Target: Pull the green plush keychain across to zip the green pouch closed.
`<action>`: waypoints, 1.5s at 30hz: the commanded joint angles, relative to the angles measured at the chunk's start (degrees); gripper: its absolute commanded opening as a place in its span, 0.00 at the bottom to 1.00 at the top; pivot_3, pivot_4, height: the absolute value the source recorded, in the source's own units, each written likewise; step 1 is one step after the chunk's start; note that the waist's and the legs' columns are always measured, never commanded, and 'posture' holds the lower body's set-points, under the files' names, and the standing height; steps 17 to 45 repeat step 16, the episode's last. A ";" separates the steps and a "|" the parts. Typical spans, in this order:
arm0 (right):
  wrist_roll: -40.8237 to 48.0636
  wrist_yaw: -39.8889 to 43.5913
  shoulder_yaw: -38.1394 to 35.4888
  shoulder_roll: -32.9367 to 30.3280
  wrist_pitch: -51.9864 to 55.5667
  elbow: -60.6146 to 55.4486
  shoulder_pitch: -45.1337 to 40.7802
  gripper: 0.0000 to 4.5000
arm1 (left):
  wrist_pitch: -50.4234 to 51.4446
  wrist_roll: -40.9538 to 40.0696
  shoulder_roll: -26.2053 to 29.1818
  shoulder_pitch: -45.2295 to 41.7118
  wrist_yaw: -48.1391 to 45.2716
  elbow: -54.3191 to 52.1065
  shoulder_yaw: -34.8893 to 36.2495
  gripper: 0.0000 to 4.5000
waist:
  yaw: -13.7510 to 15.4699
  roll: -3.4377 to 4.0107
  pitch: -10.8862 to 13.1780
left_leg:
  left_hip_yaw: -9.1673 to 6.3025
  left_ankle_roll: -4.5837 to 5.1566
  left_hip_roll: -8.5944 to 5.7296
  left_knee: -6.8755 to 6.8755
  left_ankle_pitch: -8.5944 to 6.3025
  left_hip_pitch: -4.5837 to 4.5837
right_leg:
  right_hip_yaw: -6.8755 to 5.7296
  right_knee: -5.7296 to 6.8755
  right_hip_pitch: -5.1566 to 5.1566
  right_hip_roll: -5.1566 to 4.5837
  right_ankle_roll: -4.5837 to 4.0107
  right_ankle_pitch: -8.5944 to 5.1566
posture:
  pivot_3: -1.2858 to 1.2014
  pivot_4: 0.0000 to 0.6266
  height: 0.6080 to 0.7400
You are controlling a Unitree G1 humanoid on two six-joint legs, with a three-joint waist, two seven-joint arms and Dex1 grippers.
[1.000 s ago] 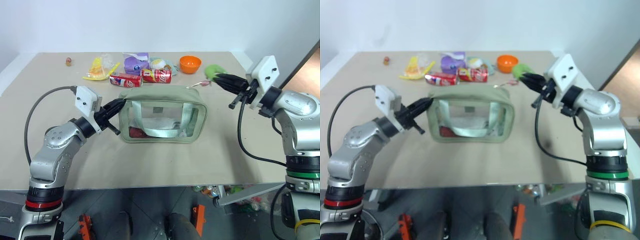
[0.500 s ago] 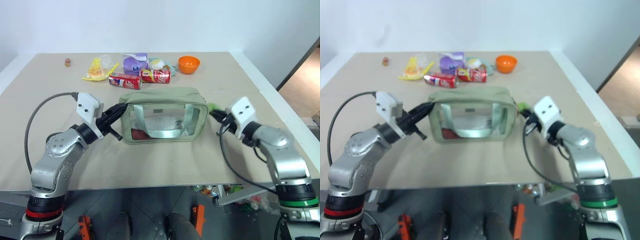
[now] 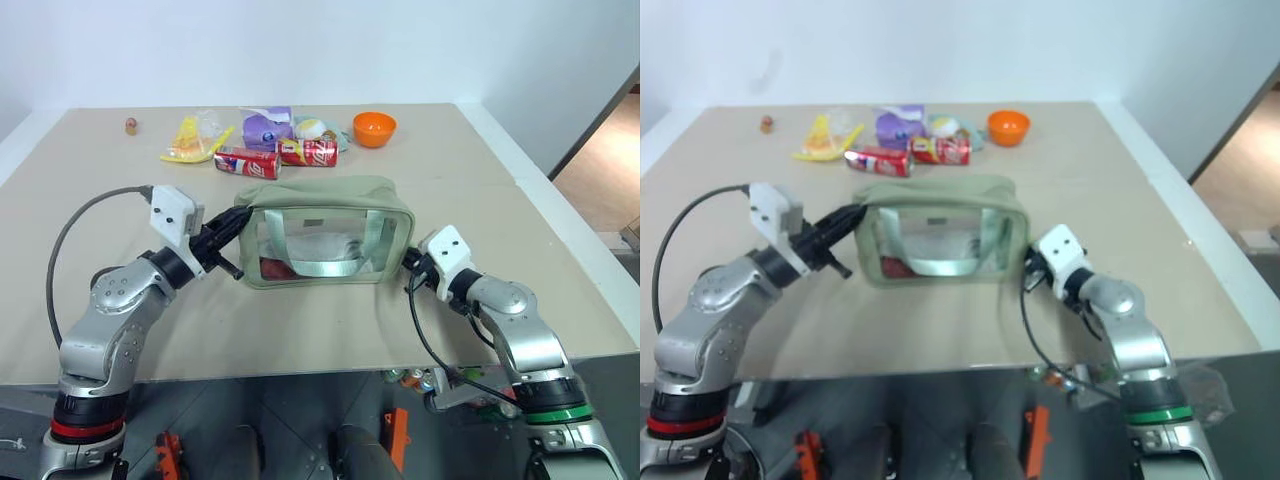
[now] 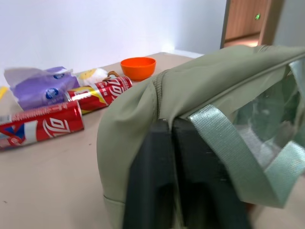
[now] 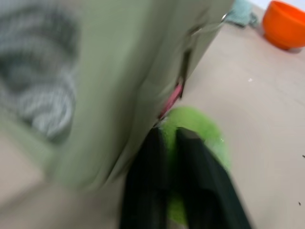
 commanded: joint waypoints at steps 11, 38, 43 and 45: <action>23.70 6.71 -20.66 -8.81 12.46 -17.40 4.13 1.00 | 2.97 -6.77 9.58 6.29 -3.25 -2.90 12.36 1.00 | -0.08 -0.01 0.02 | -0.04 -0.01 0.02 -0.07 -0.06 0.01 | -0.03 -0.02 -0.01 0.01 -0.06 -0.13 | 0.52 0.24 1.00; 26.37 8.70 -21.00 -9.14 13.34 -26.16 16.30 1.00 | 1.29 -1.97 11.30 15.90 -2.49 -3.42 12.61 1.00 | -0.16 -0.01 0.02 | -0.03 -0.05 0.04 -0.09 -0.10 0.01 | -0.03 -0.02 -0.03 -0.03 -0.10 -0.21 | 0.52 0.24 1.00; 26.37 8.70 -21.00 -9.14 13.34 -26.16 16.30 1.00 | 1.29 -1.97 11.30 15.90 -2.49 -3.42 12.61 1.00 | -0.16 -0.01 0.02 | -0.03 -0.05 0.04 -0.09 -0.10 0.01 | -0.03 -0.02 -0.03 -0.03 -0.10 -0.21 | 0.52 0.24 1.00; 26.37 8.70 -21.00 -9.14 13.34 -26.16 16.30 1.00 | 1.29 -1.97 11.30 15.90 -2.49 -3.42 12.61 1.00 | -0.16 -0.01 0.02 | -0.03 -0.05 0.04 -0.09 -0.10 0.01 | -0.03 -0.02 -0.03 -0.03 -0.10 -0.21 | 0.52 0.24 1.00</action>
